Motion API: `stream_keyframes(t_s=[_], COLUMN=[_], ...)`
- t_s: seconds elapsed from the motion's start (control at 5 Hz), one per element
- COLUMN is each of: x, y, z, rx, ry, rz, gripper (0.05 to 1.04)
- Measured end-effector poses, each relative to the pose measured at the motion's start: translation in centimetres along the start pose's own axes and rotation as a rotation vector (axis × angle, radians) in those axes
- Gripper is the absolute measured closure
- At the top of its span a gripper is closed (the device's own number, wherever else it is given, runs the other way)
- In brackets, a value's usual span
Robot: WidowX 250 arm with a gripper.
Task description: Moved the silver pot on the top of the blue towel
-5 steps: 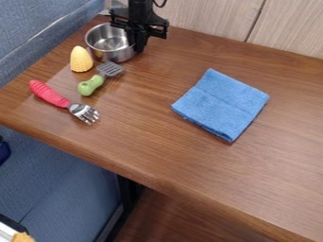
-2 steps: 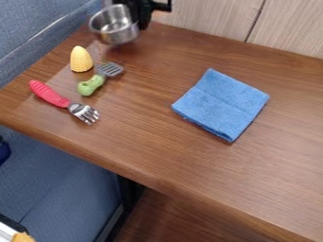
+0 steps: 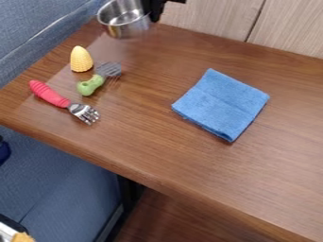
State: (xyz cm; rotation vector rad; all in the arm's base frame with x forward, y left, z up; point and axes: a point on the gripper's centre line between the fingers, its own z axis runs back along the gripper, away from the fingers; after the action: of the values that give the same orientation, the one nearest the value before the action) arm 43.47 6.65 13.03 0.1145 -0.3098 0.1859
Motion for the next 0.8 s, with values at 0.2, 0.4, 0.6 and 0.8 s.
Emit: stream_keyframes(t_s=[0.2, 0.4, 0.6, 0.8], x=[-3.1, -6.0, -8.7, -10.4], y=[-3.8, -7.1, -10.9, -13.5], z=[2.0, 3.7, 3.8, 3.4], rx=[-0.027, -0.055, -0.099, -0.133], ry=[-0.012, -0.034, -0.019, -0.017], rz=[-0.084, -0.179, -0.287, -0.357], gripper=[1.006, 1.006, 1.006, 1.006])
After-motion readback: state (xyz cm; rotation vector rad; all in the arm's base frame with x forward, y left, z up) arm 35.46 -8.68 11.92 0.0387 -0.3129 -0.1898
